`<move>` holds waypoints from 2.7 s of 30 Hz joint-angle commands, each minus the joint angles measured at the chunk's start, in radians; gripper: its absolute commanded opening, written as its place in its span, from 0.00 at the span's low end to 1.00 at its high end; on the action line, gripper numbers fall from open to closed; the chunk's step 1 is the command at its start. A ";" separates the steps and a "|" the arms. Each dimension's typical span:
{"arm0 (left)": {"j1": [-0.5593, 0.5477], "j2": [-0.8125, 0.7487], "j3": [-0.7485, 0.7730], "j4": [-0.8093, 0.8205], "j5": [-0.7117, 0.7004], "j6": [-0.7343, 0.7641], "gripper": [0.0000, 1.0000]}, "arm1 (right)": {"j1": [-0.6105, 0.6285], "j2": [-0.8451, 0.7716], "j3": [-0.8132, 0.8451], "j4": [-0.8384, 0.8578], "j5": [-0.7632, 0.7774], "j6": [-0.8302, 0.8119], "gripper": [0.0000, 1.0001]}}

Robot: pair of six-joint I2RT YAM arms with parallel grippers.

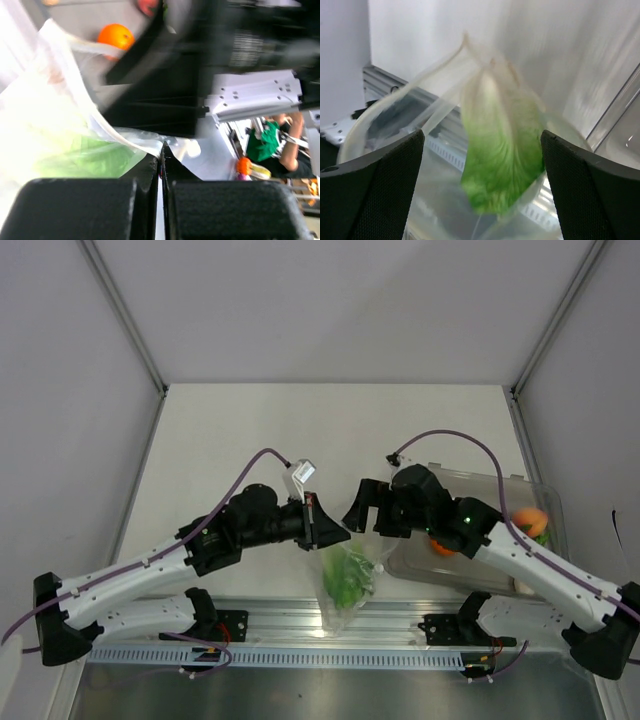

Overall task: Place the food in the zip-top bag and seal the zipper
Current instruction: Place the fake vegetable in the zipper food storage bag, then adjust the zipper food storage bag at the center of the board.

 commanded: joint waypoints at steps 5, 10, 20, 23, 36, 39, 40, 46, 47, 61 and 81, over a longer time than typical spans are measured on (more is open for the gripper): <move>0.033 -0.025 -0.016 -0.023 -0.037 0.046 0.01 | 0.010 -0.178 0.090 -0.102 0.028 -0.018 0.99; 0.033 -0.008 -0.017 -0.010 -0.013 0.047 0.01 | -0.004 -0.215 0.110 -0.150 0.062 -0.002 0.99; 0.033 -0.046 -0.037 -0.028 0.026 0.054 0.01 | -0.230 -0.098 0.123 -0.256 -0.012 -0.228 0.82; 0.033 -0.054 -0.039 -0.034 0.028 0.057 0.01 | -0.246 -0.084 0.069 -0.210 -0.072 -0.267 0.78; 0.033 -0.040 -0.036 -0.017 0.065 0.060 0.01 | -0.191 -0.022 -0.108 0.021 -0.170 -0.230 0.40; 0.033 -0.045 -0.036 -0.025 0.059 0.066 0.01 | -0.168 -0.006 -0.070 0.015 -0.143 -0.241 0.15; 0.033 -0.046 -0.034 -0.034 0.051 0.069 0.01 | -0.160 -0.003 -0.056 0.011 -0.140 -0.247 0.13; 0.035 -0.054 -0.014 -0.114 -0.022 0.107 0.01 | -0.113 -0.005 0.165 -0.079 -0.052 -0.281 0.00; 0.035 -0.063 -0.002 -0.152 -0.070 0.124 0.01 | -0.091 -0.003 0.199 -0.088 -0.048 -0.281 0.00; 0.043 -0.117 -0.023 -0.231 -0.199 0.152 0.01 | 0.010 0.043 0.144 -0.021 -0.052 -0.196 0.00; 0.056 -0.135 0.041 -0.304 -0.218 0.179 0.01 | 0.018 -0.001 0.277 -0.291 0.199 -0.193 0.82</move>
